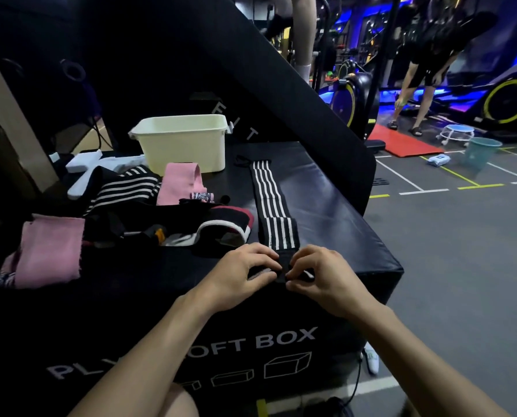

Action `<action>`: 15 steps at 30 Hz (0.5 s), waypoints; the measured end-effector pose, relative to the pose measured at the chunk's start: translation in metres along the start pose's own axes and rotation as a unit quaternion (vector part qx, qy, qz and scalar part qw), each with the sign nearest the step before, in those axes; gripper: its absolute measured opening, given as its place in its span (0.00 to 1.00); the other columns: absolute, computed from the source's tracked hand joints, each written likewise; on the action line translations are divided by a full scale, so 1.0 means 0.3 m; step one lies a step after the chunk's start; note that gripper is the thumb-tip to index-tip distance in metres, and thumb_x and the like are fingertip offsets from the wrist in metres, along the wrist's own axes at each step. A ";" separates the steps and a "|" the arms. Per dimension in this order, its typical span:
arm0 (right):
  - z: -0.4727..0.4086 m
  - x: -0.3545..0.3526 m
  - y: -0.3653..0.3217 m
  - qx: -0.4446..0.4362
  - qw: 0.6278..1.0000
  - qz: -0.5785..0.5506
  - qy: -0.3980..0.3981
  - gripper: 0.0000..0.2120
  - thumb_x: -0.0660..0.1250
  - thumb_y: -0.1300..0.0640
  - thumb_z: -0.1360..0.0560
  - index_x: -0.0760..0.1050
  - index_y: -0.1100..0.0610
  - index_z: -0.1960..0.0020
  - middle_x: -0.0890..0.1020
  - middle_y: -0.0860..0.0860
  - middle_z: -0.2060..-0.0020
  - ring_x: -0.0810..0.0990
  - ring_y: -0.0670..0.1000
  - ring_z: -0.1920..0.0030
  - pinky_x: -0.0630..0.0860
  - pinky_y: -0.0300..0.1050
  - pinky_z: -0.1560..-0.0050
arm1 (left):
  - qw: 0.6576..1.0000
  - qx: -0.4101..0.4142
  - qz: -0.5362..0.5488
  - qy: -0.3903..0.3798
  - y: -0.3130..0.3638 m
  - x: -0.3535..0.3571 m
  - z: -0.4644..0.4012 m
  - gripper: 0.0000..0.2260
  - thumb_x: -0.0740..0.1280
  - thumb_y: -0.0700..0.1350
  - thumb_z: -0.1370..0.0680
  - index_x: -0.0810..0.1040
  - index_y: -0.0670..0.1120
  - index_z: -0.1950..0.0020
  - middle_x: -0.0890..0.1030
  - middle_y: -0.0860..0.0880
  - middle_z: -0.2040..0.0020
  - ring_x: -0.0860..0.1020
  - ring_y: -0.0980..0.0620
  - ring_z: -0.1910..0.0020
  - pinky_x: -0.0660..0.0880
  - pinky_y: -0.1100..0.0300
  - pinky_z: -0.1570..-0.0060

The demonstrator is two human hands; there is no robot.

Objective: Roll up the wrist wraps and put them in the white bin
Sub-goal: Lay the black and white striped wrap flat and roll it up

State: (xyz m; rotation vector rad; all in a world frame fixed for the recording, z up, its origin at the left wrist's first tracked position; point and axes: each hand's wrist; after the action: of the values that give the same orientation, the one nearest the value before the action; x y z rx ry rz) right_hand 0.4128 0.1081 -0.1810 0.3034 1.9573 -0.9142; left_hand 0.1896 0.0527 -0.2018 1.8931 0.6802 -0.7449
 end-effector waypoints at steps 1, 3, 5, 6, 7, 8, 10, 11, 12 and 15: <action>0.003 0.001 0.000 0.004 1.000 -0.001 0.000 0.05 0.79 0.50 0.31 0.86 0.48 0.57 0.82 0.42 0.53 0.80 0.44 0.52 0.74 0.41 0.51 | 1.000 0.003 0.000 0.002 0.000 0.000 -0.001 0.07 0.73 0.47 0.21 0.87 0.51 0.44 0.81 0.58 0.39 0.77 0.60 0.37 0.72 0.60 0.33; 0.012 0.007 -0.007 0.010 1.000 0.010 0.005 0.06 0.79 0.50 0.31 0.85 0.47 0.56 0.80 0.40 0.52 0.78 0.44 0.49 0.75 0.44 0.48 | 1.000 0.007 0.000 0.002 0.000 -0.001 -0.005 0.07 0.74 0.47 0.22 0.87 0.52 0.45 0.81 0.58 0.40 0.78 0.60 0.38 0.73 0.59 0.34; 0.022 0.014 -0.019 0.011 0.999 0.029 0.010 0.07 0.78 0.50 0.31 0.83 0.46 0.55 0.79 0.40 0.51 0.75 0.45 0.48 0.74 0.45 0.48 | 1.000 0.008 0.001 -0.002 -0.001 -0.002 -0.009 0.07 0.75 0.48 0.23 0.87 0.52 0.45 0.80 0.58 0.40 0.78 0.60 0.38 0.73 0.59 0.34; 0.027 0.016 -0.025 0.007 0.999 0.035 0.014 0.06 0.78 0.50 0.30 0.82 0.46 0.55 0.79 0.40 0.50 0.75 0.46 0.48 0.74 0.45 0.48 | 1.000 0.008 0.001 -0.004 0.000 -0.003 -0.010 0.08 0.75 0.48 0.23 0.87 0.51 0.45 0.80 0.58 0.40 0.78 0.60 0.37 0.73 0.59 0.34; 0.030 0.020 -0.028 0.002 0.999 0.042 0.018 0.06 0.77 0.51 0.30 0.81 0.46 0.56 0.79 0.40 0.50 0.75 0.46 0.48 0.74 0.46 0.48 | 1.000 0.007 0.001 -0.006 0.000 -0.004 -0.011 0.08 0.74 0.49 0.22 0.87 0.51 0.44 0.80 0.58 0.39 0.78 0.60 0.37 0.73 0.58 0.33; 0.034 0.024 -0.028 -0.006 0.998 0.050 0.022 0.06 0.77 0.51 0.30 0.81 0.46 0.56 0.78 0.40 0.49 0.75 0.47 0.48 0.74 0.47 0.49 | 1.000 0.005 0.002 -0.008 0.001 -0.004 -0.009 0.08 0.72 0.50 0.22 0.87 0.51 0.44 0.80 0.58 0.39 0.77 0.60 0.37 0.72 0.58 0.33; 0.044 0.033 -0.026 -0.020 0.997 0.063 0.035 0.06 0.75 0.52 0.29 0.79 0.45 0.55 0.78 0.41 0.50 0.75 0.48 0.49 0.74 0.47 0.50 | 1.000 0.001 0.004 -0.009 0.004 -0.004 -0.008 0.09 0.69 0.49 0.20 0.87 0.51 0.44 0.80 0.58 0.39 0.77 0.60 0.36 0.72 0.59 0.32; 0.051 0.040 -0.028 -0.035 0.996 0.064 0.051 0.06 0.75 0.53 0.28 0.78 0.46 0.55 0.78 0.41 0.52 0.76 0.48 0.51 0.75 0.47 0.52 | 1.000 0.002 0.003 -0.009 0.005 -0.004 -0.009 0.09 0.69 0.49 0.19 0.87 0.51 0.44 0.80 0.57 0.39 0.77 0.59 0.37 0.72 0.58 0.32; 0.060 0.045 -0.032 -0.055 0.993 0.071 0.073 0.05 0.73 0.54 0.28 0.77 0.47 0.55 0.78 0.42 0.54 0.76 0.49 0.53 0.75 0.47 0.55 | 1.000 0.004 0.003 -0.006 0.005 -0.002 -0.011 0.08 0.69 0.48 0.19 0.87 0.51 0.44 0.80 0.57 0.40 0.78 0.59 0.37 0.72 0.58 0.33; 0.078 0.065 -0.026 -0.145 0.968 0.147 0.146 0.02 0.66 0.55 0.25 0.77 0.52 0.55 0.77 0.47 0.60 0.76 0.52 0.60 0.75 0.48 0.61 | 1.000 0.011 -0.001 0.000 -0.002 0.004 -0.014 0.07 0.71 0.45 0.20 0.87 0.51 0.44 0.80 0.56 0.40 0.78 0.58 0.38 0.73 0.56 0.33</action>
State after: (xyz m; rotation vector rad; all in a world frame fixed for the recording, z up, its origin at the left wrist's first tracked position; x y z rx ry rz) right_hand 0.4129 0.0831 -0.2005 0.5640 2.2053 -0.3996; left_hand 0.1908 0.0568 -0.2014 1.9124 0.6766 -0.7570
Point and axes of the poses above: each hand's wrist, its own z-axis away from the middle knuckle, its own x-axis out of the palm, y = z × x
